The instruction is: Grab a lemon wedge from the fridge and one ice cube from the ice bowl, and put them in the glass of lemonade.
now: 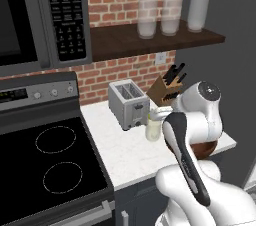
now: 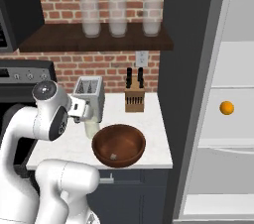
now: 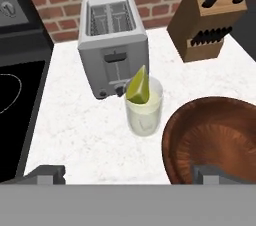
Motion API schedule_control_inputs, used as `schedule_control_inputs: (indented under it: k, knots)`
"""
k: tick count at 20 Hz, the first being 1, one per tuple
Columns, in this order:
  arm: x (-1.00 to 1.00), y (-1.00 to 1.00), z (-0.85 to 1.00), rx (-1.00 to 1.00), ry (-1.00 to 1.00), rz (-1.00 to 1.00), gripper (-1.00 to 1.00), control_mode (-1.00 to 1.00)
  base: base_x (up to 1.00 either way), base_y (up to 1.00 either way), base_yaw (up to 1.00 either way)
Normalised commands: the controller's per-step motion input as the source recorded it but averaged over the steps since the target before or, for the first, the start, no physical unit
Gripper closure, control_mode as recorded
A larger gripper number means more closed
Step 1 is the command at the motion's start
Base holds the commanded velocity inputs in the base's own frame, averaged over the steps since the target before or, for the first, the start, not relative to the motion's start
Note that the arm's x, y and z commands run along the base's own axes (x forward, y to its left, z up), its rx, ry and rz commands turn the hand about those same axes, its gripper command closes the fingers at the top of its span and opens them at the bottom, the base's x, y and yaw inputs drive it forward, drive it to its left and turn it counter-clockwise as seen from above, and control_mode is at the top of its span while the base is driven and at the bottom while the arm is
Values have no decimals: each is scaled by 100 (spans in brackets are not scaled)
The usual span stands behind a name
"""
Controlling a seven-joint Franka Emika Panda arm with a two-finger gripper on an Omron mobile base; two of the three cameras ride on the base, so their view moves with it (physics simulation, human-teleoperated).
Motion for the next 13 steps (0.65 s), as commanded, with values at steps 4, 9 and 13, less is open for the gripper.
schedule_control_inputs:
  k: [4,9,13]
  knots:
    - [-3,-1,51,5,0,0,-100,-100,0,0,0]
    - [-2,0,69,6,0,0,-100,-100,0,0,0]
    - [-32,-3,46,9,0,0,-100,-100,0,0,0]
